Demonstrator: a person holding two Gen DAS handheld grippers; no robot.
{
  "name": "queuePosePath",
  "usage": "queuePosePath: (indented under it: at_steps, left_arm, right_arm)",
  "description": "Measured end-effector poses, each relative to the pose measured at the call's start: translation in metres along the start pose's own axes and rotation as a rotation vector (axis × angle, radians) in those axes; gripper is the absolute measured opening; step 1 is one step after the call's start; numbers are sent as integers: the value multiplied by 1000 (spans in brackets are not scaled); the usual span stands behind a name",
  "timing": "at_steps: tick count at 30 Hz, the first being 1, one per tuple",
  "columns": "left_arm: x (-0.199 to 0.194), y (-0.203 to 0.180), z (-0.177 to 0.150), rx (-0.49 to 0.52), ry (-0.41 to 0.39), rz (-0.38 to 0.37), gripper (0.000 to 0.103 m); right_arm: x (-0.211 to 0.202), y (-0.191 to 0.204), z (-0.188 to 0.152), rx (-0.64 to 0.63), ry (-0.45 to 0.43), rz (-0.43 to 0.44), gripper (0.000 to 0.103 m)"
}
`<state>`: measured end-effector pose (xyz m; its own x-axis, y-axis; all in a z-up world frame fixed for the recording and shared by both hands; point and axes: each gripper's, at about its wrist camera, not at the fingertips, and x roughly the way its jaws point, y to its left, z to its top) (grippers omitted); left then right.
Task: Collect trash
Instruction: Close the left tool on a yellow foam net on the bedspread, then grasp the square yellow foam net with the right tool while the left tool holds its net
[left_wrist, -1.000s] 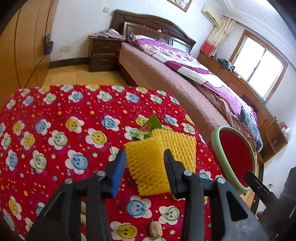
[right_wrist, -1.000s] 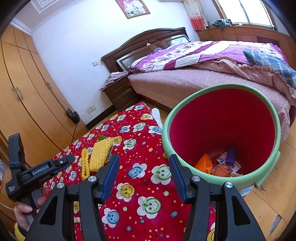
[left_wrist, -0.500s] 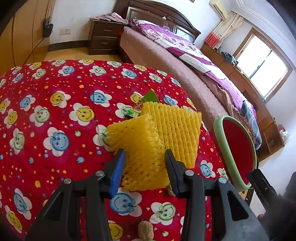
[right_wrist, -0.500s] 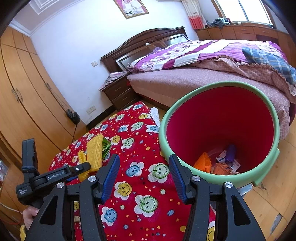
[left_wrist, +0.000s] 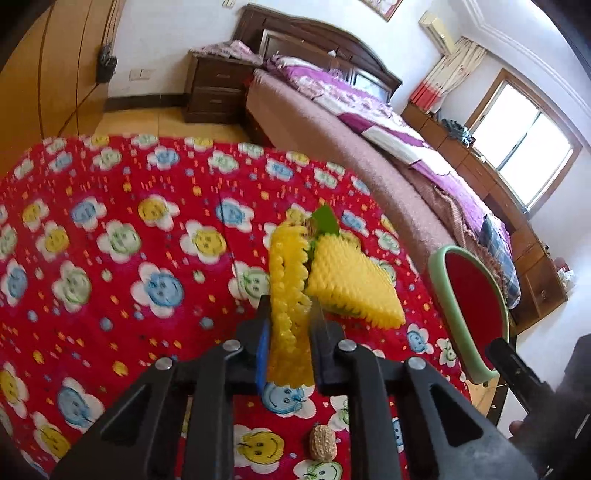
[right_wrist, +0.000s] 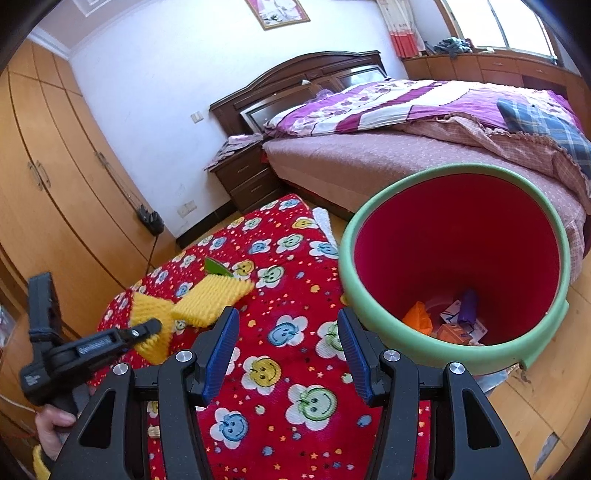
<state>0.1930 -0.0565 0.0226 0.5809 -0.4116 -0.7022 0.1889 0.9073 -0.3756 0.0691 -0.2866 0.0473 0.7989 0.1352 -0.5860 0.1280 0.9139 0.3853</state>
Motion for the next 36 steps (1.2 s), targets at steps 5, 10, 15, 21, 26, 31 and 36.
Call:
queuePosePath:
  at_steps: [5,10,15,21,26,31,36]
  left_arm:
    - [-22,13,19,26,-57,46,17]
    - [-30,42,34,12,-98,111,17]
    - [-25,73,37,-34,-109,146,17]
    - [-18,90,29,-67,-117,139,17]
    - [-13,91,23,-65,-115,112,17]
    - [-12,88,21,-56,-114,95,17]
    - [-12,89,20,-62,-109,89,17]
  right_arm:
    - [5,16,2,-31,16,10,57]
    - [17,36,2,-62,38,19,57]
    - [32,56,2,-90,61,21,57]
    - [54,72,-1,-99,83,18,57]
    - [73,80,0,-102,105,11,57]
    - [94,83,1,-91,131,9,57]
    - [113,82,3,-61,159,18,57]
